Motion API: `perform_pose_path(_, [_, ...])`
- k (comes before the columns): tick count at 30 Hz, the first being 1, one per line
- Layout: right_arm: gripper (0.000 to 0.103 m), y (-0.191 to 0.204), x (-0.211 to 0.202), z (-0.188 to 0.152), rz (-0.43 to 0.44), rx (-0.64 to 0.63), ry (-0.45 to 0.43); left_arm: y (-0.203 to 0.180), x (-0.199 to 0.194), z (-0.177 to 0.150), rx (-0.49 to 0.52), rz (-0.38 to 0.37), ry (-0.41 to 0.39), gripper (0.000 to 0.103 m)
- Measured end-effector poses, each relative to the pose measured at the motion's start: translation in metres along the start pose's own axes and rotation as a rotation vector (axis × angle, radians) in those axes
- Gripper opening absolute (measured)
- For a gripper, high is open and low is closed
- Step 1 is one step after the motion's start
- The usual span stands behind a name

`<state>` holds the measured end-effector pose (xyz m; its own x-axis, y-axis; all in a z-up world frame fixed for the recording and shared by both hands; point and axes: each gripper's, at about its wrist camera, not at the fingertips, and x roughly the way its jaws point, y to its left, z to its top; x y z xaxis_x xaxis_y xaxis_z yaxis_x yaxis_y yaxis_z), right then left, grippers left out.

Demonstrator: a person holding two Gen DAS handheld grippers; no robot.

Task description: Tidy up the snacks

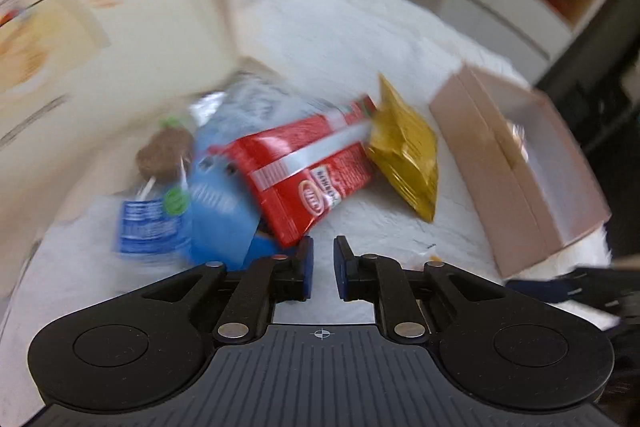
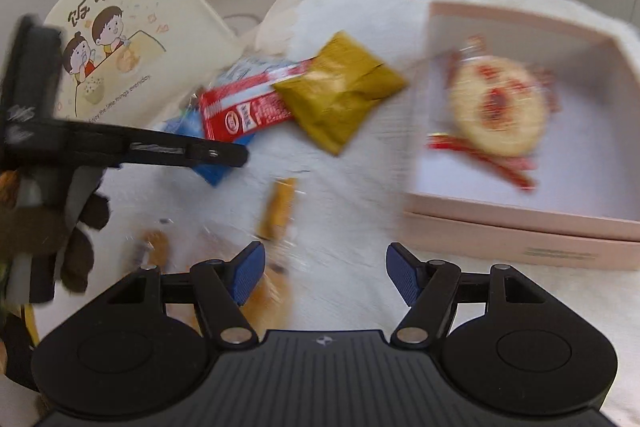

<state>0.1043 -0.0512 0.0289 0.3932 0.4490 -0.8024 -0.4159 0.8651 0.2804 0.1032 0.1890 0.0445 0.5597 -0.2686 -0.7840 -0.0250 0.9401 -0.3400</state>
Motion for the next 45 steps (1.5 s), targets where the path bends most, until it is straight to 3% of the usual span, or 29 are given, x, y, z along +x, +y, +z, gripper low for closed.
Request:
perform_pose_path(1, [0.067,0.006,0.008,0.004,0.022,0.011,0.0,0.006,-0.007,-0.003,-0.029,-0.019,-0.015,0.019])
perform_pose_path(3, [0.054,0.017,0.024,0.01,0.026,-0.007,0.012,0.013,-0.024,-0.01,-0.079,-0.033,-0.045,0.025])
perform_pose_path(5, [0.032,0.032,0.034,0.012,-0.037,-0.059,0.011,0.015,-0.042,-0.019,-0.116,-0.015,-0.07,0.025])
perform_pose_path(7, [0.02,0.042,0.031,0.013,-0.033,-0.117,0.024,0.014,-0.053,-0.024,-0.141,0.018,-0.082,0.025])
perform_pose_path(10, [0.019,0.042,0.009,0.009,0.027,-0.121,0.009,0.005,-0.072,-0.04,-0.171,0.043,-0.083,0.025])
perform_pose_path(14, [0.019,0.027,-0.032,-0.003,0.039,-0.129,-0.031,-0.021,-0.084,-0.061,-0.173,-0.044,-0.045,0.025])
perform_pose_path(20, [0.019,-0.013,-0.079,-0.032,-0.053,-0.111,-0.063,-0.06,-0.08,-0.089,-0.131,-0.035,-0.02,0.025])
perform_pose_path(22, [0.019,-0.029,-0.083,-0.042,-0.1,-0.094,-0.046,-0.065,-0.084,-0.096,-0.122,0.011,-0.027,0.025])
perform_pose_path(24, [0.019,-0.041,-0.085,-0.056,-0.134,-0.095,-0.03,-0.067,-0.092,-0.101,-0.114,0.107,-0.06,0.025])
perform_pose_path(27, [0.019,-0.058,-0.085,-0.079,-0.159,-0.078,-0.002,-0.063,-0.1,-0.107,-0.161,0.195,-0.07,0.025])
perform_pose_path(30, [0.023,-0.064,-0.084,-0.098,-0.187,-0.084,0.007,-0.058,-0.102,-0.108,-0.214,0.233,-0.074,0.025])
perform_pose_path(33, [0.051,-0.06,-0.087,-0.111,-0.221,-0.122,-0.019,-0.073,-0.106,-0.101,-0.179,0.163,-0.1,0.025])
perform_pose_path(34, [0.065,-0.059,-0.088,-0.114,-0.237,-0.134,-0.033,-0.08,-0.104,-0.097,-0.168,0.124,-0.091,0.025])
perform_pose_path(35, [0.07,-0.058,-0.087,-0.116,-0.247,-0.138,-0.042,-0.088,-0.098,-0.092,-0.169,0.068,-0.066,0.025])
perform_pose_path(37, [0.07,-0.06,-0.083,-0.118,-0.247,-0.124,-0.034,-0.098,-0.08,-0.086,-0.21,0.004,-0.021,0.025])
perform_pose_path(40, [0.072,-0.062,-0.081,-0.125,-0.25,-0.086,-0.049,-0.115,-0.049,-0.077,-0.22,0.045,0.011,0.025])
perform_pose_path(43, [0.076,-0.058,-0.08,-0.133,-0.282,-0.097,-0.08,-0.137,-0.021,-0.074,-0.13,0.105,0.048,0.025])
perform_pose_path(45, [0.082,-0.056,-0.08,-0.139,-0.303,-0.094,-0.104,-0.158,-0.015,-0.076,0.005,0.134,0.028,0.025])
